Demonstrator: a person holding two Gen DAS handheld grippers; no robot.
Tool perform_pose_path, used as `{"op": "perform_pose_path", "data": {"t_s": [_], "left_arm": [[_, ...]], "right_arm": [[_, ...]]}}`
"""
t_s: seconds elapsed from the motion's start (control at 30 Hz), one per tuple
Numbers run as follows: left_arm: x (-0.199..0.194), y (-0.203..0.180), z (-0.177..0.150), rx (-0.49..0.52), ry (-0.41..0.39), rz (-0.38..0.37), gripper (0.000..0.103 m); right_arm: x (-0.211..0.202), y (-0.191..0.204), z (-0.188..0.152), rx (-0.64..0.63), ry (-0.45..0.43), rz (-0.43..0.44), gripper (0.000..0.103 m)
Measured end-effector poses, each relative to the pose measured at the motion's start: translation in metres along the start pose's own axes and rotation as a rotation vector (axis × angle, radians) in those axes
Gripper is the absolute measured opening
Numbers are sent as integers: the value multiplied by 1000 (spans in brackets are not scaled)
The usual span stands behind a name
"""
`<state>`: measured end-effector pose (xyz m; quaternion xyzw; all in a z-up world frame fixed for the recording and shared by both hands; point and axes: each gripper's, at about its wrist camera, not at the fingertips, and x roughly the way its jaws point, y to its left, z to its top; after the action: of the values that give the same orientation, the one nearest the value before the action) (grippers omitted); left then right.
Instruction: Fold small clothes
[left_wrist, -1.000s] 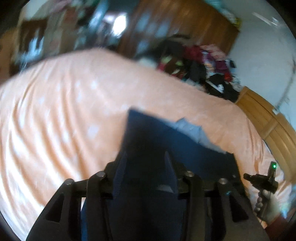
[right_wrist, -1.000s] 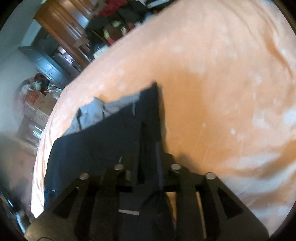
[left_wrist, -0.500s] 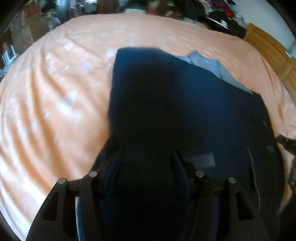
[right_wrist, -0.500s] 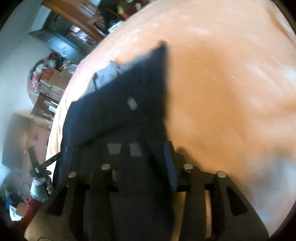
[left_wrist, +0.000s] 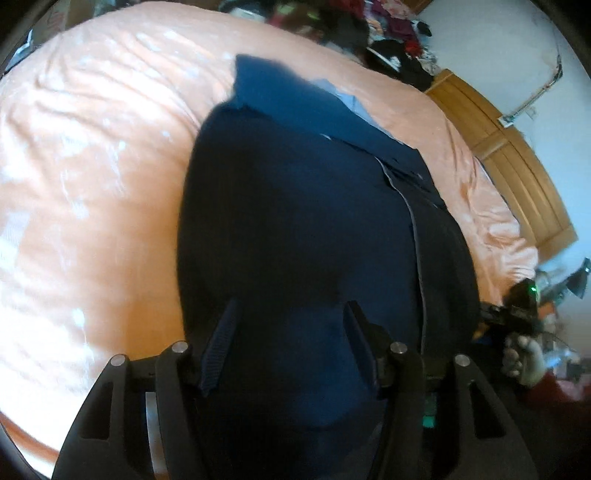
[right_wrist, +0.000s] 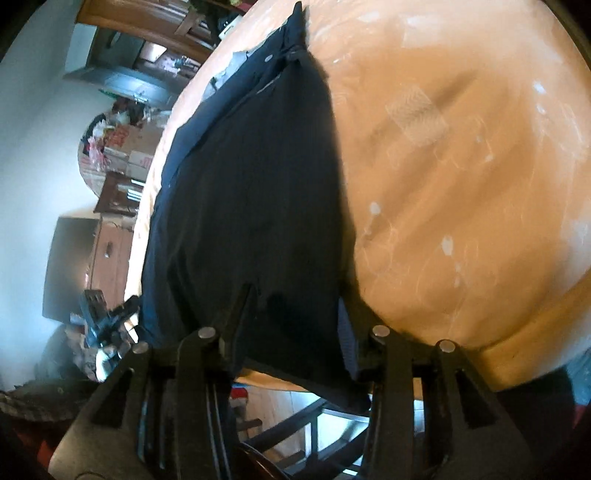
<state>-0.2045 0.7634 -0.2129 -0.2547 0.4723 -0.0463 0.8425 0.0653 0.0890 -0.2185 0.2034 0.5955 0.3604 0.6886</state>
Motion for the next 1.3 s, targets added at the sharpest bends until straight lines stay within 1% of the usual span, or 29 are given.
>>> {"op": "perform_pose_path", "data": {"t_s": [0.17,0.23,0.27,0.37,0.43,0.47,0.5,0.53,0.57,0.6,0.63,0.67,0.73,0.77,0.8,0.83,0.9,0.97,1.03,1.13,1.17,1.23,1.3], "left_arm": [[-6,-6,-22,2,12,-6,58],[-11,-7,-27,-1,2,6,58],[-10,-5,-25,-16,-8,0,57],[-21,5,-26,-67,-34,-12,51],[-33,20,-27,-129,-80,-48,51],[-41,31,-29,-185,-120,-40,51],[-45,38,-29,-213,-140,-11,51],[-47,46,-31,-242,-154,26,51],[-47,51,-33,-259,-154,30,50],[-45,50,-34,-252,-147,27,50],[-42,42,-34,-211,-124,45,50],[-38,34,-34,-174,-98,43,50],[-23,14,-37,-98,-20,14,51],[-16,6,-39,-62,-1,30,54],[-12,2,-40,-45,10,34,54],[-9,-1,-39,-40,14,28,54],[-6,0,-36,-68,2,5,54],[-4,0,-32,-81,0,-10,49],[-2,3,-34,-79,2,-10,48],[-1,1,-30,-76,-2,-3,46],[-6,6,-35,-76,-5,-1,46],[-7,9,-40,-76,-7,-1,46],[-7,10,-40,-85,-5,-18,46]], "right_arm": [[-2,0,-2,-46,11,-32,42],[-2,4,1,-60,13,-45,42],[-2,5,2,-72,10,-54,42],[3,10,-3,-84,8,-56,45],[6,7,-2,-74,7,-32,50],[6,5,-1,-68,6,-17,50],[7,2,0,-62,5,-5,51],[6,0,1,-55,5,5,51],[6,-1,1,-54,3,10,51],[7,1,1,-58,3,12,52],[7,3,2,-64,3,9,52],[7,5,1,-72,2,4,52],[7,10,0,-100,1,-21,51],[5,12,0,-115,-7,-36,51],[2,14,0,-132,-22,-50,51],[-1,16,-1,-137,-35,-62,51],[-6,14,0,-131,-58,-62,51],[-3,10,3,-121,-41,-66,51],[0,11,2,-137,-36,-91,49],[-7,18,3,-161,-92,-117,49],[-9,16,6,-157,-101,-115,49],[-3,10,12,-146,-75,-98,49],[9,3,15,-116,-13,-46,48]]}}
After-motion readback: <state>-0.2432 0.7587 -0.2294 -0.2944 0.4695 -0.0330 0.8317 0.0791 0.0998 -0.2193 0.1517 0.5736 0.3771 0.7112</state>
